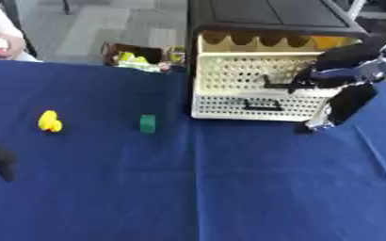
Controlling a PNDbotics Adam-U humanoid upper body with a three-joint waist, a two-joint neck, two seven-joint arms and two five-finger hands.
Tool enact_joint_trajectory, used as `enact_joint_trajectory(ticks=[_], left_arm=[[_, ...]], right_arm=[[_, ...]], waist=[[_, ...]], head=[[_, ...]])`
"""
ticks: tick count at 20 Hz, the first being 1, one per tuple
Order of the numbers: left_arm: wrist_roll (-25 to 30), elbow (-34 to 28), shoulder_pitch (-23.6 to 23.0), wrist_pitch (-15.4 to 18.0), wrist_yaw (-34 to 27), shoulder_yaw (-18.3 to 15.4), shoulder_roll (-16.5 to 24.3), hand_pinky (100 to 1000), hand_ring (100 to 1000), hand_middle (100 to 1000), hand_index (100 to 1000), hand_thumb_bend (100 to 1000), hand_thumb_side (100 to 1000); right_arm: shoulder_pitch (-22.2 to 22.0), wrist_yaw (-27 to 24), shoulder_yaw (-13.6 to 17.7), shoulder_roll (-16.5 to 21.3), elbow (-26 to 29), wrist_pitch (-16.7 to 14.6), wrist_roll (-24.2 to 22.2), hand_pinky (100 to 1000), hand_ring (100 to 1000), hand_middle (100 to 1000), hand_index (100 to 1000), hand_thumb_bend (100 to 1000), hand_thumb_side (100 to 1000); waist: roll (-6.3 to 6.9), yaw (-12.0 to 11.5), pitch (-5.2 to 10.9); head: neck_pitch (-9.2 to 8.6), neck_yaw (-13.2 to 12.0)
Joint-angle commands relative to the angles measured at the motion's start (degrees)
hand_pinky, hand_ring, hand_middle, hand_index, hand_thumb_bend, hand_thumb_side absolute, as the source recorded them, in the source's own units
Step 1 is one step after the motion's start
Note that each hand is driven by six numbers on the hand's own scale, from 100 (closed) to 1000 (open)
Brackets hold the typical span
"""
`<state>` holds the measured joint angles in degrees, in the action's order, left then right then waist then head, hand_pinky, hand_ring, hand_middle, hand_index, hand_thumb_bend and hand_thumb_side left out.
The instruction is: Pick up objects from table and place into drawer.
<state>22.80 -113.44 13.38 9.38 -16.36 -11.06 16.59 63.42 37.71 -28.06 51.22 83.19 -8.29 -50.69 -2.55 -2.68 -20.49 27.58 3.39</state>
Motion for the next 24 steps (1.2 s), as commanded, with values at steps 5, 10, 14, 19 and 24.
enact_joint_trajectory(ticks=[5,10,14,19,24], left_arm=[[-0.2,-1.2,0.0,0.7,-0.7,-0.1,0.5,434,585,518,795,100,816],[-0.1,-1.2,0.0,0.9,-0.8,0.0,0.4,433,585,518,795,100,815],[-0.1,-1.2,0.1,0.9,-0.7,0.0,0.4,432,585,519,795,100,820],[0.0,-1.2,0.2,0.9,-0.5,0.0,0.4,432,586,519,795,100,820],[0.0,-1.2,0.3,0.9,-0.4,0.0,0.4,432,586,519,795,100,821]], right_arm=[[0.5,-1.6,0.9,2.0,3.7,0.1,-0.4,284,100,100,885,498,783],[-0.1,-2.1,0.7,2.3,4.2,0.4,-1.1,275,100,100,885,488,791],[-0.7,-3.2,0.5,2.5,4.3,0.8,-1.3,270,100,100,886,488,795],[-1.3,-4.1,0.2,2.9,4.4,1.4,-1.3,263,100,100,886,485,800],[-2.0,-4.8,0.1,3.6,6.1,1.5,-1.3,264,100,100,885,485,802]], waist=[[0.62,-0.2,1.83],[0.96,0.1,1.7],[1.02,0.2,1.49],[1.07,0.2,1.26],[1.06,0.3,1.13]], head=[[0.68,0.8],[0.42,0.9],[-0.02,1.0],[-0.3,1.2],[-0.39,1.2]])
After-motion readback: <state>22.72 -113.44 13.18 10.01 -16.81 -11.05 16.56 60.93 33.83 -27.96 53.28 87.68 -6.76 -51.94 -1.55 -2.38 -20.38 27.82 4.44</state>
